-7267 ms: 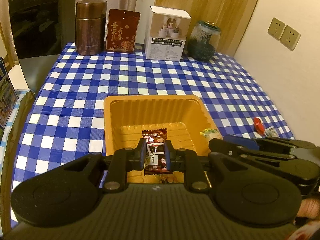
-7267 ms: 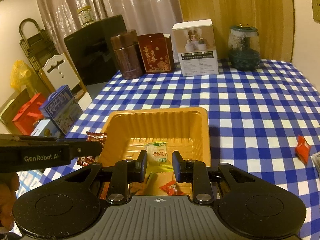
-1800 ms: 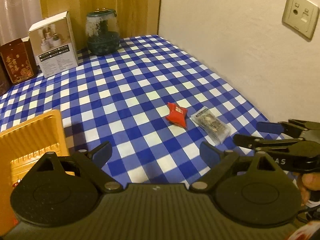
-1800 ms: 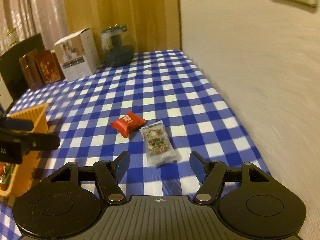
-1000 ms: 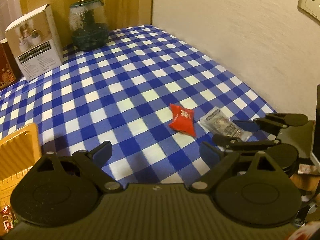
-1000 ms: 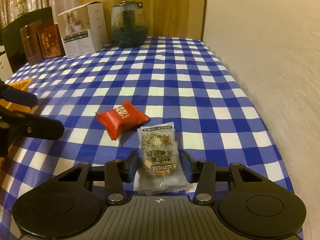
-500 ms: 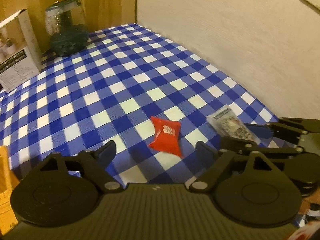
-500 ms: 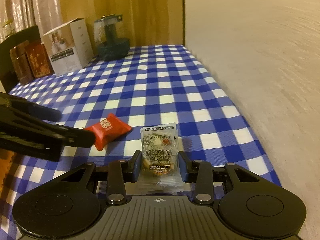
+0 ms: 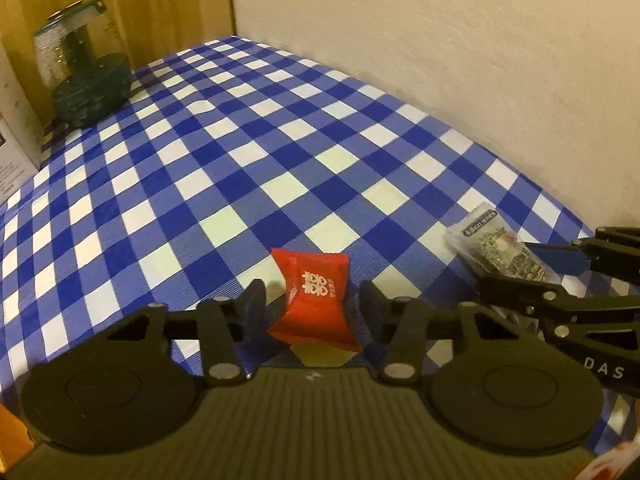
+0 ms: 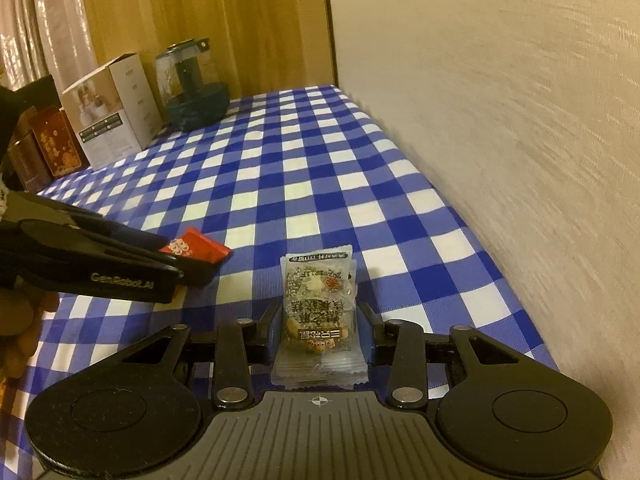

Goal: Organize snacks
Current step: 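Lift and carry both held packets over the orange tray with both tools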

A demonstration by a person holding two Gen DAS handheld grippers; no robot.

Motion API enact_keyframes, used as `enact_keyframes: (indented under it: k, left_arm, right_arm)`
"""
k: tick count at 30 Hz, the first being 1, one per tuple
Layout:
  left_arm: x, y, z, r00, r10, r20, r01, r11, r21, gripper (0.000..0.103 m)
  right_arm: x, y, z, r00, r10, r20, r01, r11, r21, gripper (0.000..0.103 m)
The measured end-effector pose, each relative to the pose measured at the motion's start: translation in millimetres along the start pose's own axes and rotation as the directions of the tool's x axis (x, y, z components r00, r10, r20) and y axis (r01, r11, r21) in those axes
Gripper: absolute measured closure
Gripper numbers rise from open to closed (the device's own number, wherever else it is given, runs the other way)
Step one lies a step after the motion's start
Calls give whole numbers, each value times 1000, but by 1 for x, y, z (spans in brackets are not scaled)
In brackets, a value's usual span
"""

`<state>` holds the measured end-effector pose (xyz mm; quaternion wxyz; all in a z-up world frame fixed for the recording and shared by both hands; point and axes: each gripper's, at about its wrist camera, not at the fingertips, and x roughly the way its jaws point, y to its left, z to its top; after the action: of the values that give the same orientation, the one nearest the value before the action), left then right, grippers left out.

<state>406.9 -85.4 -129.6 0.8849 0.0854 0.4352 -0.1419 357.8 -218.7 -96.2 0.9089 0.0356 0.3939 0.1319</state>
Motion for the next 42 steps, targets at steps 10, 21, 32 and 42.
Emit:
enact_keyframes:
  k: [10,21,32,42]
  left_arm:
    - [-5,-2,-5,1000,-22,-8,21,999,-31,76]
    - [-72,-9,-32,999,-41,25,44,989,-139,76]
    - [-153,-10,-69,997,-30,71,44,978,-205,77]
    - [-221,-16,-113,995,-4,104,32,963,-266,77]
  right_arm:
    - [-3,3,-1,1000,6,-8,-6,1000,11,64]
    - [-32,17,0,1000,21,-15,-21,999,29,64]
    - [-89,50,-6,999,33,-23,-32,998,53,64]
    - [-140,89,-21,998,60,-19,-59,996,63,64]
